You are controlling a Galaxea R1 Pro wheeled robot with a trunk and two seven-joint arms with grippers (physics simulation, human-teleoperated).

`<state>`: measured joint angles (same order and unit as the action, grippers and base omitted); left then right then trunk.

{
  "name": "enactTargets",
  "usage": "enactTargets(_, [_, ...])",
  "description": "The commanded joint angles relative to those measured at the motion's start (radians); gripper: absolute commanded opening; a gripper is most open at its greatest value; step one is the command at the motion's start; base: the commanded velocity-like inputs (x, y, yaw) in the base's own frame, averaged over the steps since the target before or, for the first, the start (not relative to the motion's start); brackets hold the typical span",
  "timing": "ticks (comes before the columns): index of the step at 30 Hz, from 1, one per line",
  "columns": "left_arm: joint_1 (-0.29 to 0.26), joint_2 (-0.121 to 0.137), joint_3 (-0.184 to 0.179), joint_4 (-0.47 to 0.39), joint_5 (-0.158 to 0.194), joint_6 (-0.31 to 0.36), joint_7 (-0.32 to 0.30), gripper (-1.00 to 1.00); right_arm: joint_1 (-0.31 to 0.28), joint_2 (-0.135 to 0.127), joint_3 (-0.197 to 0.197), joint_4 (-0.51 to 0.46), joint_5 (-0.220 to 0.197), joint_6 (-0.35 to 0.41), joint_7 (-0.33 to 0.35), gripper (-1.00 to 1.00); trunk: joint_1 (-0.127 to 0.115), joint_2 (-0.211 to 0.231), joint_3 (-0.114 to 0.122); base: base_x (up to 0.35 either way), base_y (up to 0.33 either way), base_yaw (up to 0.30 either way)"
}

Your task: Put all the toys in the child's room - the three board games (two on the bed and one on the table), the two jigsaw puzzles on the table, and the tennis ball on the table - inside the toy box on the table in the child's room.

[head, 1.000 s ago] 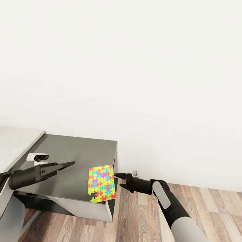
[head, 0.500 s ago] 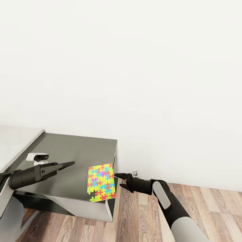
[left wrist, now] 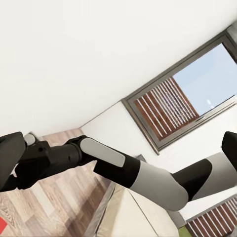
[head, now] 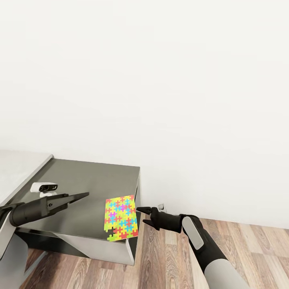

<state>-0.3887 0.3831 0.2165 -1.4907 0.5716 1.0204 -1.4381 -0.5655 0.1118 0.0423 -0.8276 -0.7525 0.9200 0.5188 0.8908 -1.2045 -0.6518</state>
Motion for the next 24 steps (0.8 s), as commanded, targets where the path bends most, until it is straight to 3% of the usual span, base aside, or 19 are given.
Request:
enactTargets(1, [0.000,0.000,0.000,0.000,0.002,0.010,-0.004,1.00,-0.001,0.000,-0.001,0.000,0.004,0.003,0.004,1.00,0.000,-0.001,-0.001,0.000,0.000,0.000])
enactTargets(24, [0.000,-0.002,0.000,0.000,-0.001,0.010,-0.019,1.00,-0.001,-0.001,-0.001,0.002,0.004,0.003,0.004,1.00,0.000,-0.001,-0.001,0.000,0.035,0.000])
